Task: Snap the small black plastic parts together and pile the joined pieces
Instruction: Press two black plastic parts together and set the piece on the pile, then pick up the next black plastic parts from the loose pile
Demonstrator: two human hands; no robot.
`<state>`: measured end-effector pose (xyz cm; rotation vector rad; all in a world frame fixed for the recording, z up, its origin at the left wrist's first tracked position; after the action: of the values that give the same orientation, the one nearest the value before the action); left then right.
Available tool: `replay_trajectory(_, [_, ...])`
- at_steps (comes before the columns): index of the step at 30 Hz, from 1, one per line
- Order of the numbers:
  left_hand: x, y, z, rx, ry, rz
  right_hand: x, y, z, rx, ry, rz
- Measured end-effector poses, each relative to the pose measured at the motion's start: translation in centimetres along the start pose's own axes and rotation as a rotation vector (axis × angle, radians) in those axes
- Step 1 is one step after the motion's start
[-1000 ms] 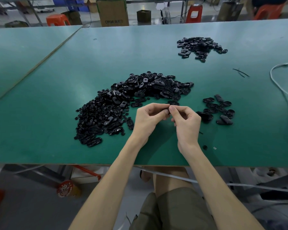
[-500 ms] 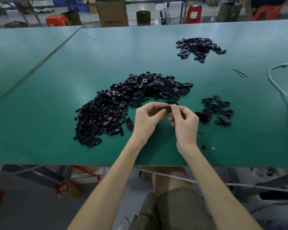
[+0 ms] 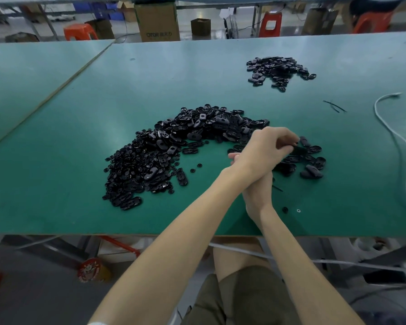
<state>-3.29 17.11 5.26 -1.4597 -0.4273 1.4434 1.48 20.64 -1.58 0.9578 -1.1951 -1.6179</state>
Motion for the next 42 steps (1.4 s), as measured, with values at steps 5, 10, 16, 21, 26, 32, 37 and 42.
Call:
replay_trajectory(5, [0.3, 0.8, -0.7, -0.047, -0.002, -0.058, 0.1, 0.1, 0.1, 0.059, 0.013, 0.046])
replay_trajectory(10, [-2.3, 3.6, -2.4, -0.154, -0.226, -0.069, 0.7, -0.3, 0.4, 0.069, 0.01, -0.005])
replay_trajectory(16, [-4.8, 6.8, -4.3, -0.22, -0.296, 0.109, 0.8, 0.1, 0.4, 0.037, -0.093, -0.008])
replay_trajectory(21, [-3.7, 6.9, -4.3, -0.189, -0.042, 0.392, 0.5, -0.1, 0.6, 0.096, -0.184, 0.081])
replay_trajectory(26, [-3.0, 7.5, -4.3, -0.112, -0.064, 0.597, 0.6, -0.2, 0.6, 0.09, -0.192, 0.117])
replay_trajectory(32, [-3.4, 8.0, -4.9, -0.091, -0.204, 0.533, 0.6, -0.1, 0.6, 0.097, -0.19, 0.156])
replay_trajectory(37, [-4.4, 7.4, -5.8, -0.202, -0.32, 0.113, 0.5, -0.2, 0.5, 0.063, -0.147, 0.141])
replay_trajectory(42, [-5.6, 7.2, -6.8, -0.287, -0.276, -0.099, 0.7, -0.1, 0.4, 0.006, -0.028, 0.068])
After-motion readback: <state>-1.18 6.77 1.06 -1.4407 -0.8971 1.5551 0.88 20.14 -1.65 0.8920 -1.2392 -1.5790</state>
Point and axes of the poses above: each hand's wrist, its own z-axis towards the middle knuckle, its own x-axis out of the palm, y = z × x, the point moved 1 cm from there along z, towards the middle knuckle, and after that the axes turned 5 degrees about -x, right-handed, at the moved point
